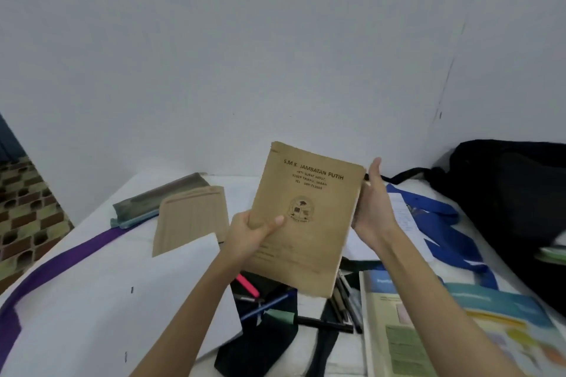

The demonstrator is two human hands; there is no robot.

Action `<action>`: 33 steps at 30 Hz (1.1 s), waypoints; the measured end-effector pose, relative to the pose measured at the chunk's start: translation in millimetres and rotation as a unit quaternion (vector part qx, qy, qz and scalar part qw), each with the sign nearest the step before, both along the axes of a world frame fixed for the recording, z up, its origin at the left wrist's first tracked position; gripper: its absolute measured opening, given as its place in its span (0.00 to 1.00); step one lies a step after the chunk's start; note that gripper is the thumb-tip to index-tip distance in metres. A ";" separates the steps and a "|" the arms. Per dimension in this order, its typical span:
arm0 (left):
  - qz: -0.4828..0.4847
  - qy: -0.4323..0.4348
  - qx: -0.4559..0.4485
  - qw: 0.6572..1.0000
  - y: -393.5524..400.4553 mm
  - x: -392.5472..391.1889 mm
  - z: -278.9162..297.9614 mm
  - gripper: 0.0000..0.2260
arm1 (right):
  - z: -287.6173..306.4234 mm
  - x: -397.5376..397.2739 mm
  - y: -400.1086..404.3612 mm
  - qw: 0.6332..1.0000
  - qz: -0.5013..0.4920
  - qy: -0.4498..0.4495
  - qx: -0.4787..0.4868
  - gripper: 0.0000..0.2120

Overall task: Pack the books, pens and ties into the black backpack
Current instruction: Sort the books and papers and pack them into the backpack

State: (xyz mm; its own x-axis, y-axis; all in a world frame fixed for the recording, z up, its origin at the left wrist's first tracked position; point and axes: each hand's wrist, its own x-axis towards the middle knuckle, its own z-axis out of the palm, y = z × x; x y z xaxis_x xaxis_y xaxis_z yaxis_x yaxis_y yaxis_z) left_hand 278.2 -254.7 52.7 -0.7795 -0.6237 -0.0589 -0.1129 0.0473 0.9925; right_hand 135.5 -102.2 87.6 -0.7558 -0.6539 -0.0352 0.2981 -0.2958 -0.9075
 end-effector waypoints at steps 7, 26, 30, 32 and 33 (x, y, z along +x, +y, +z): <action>-0.100 -0.056 -0.378 0.919 31.0 -49.7 63.9 0.08 | 26.3 -45.2 87.1 0.923 -0.064 0.298 0.237 0.21; -0.239 -0.132 -0.313 0.910 275.8 -308.0 44.1 0.36 | 27.2 -155.3 443.3 0.961 -0.210 0.035 0.178 0.12; -0.218 -0.149 -0.141 0.954 291.6 -331.5 24.4 0.27 | 13.5 -198.3 480.0 0.961 -0.239 0.010 0.142 0.21; -0.202 -0.159 -0.142 0.956 292.8 -338.8 23.4 0.22 | 10.9 -212.8 482.5 0.965 -0.227 -0.016 0.127 0.10; -0.195 -0.169 -0.147 0.955 293.4 -340.6 25.9 0.19 | 10.0 -217.4 481.8 0.968 -0.213 -0.032 0.126 0.08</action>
